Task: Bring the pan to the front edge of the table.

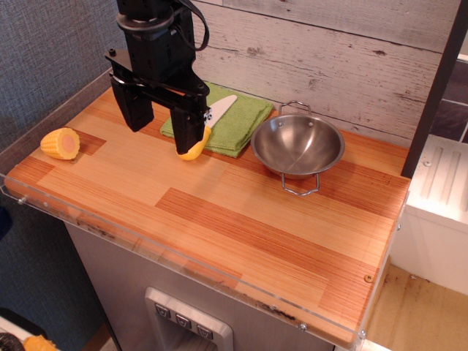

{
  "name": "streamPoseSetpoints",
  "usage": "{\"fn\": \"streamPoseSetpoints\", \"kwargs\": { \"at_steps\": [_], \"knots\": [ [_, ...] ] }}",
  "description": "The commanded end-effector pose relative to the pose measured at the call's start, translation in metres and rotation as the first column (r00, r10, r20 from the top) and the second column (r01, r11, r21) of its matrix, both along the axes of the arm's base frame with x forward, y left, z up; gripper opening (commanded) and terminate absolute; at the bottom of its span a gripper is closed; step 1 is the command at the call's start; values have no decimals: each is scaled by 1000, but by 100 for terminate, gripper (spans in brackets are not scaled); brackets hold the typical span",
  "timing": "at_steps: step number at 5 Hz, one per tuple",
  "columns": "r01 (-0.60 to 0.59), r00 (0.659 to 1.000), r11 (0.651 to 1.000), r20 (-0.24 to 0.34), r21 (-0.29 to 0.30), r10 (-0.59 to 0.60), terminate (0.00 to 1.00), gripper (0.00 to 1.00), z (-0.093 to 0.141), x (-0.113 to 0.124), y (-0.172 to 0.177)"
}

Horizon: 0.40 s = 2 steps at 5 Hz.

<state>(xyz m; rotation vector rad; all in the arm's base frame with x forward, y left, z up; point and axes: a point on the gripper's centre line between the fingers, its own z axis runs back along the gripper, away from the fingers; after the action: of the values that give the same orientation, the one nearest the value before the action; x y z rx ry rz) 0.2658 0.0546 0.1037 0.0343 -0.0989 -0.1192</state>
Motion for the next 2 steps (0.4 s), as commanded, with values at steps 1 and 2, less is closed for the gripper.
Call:
{"fn": "streamPoseSetpoints", "kwargs": {
  "at_steps": [1,2],
  "knots": [
    [0,1000,1000,0,0,0,0,100,0,0,0],
    [32,999,999,2,-24,-32,0,100,-8,22,-13]
  ]
}}
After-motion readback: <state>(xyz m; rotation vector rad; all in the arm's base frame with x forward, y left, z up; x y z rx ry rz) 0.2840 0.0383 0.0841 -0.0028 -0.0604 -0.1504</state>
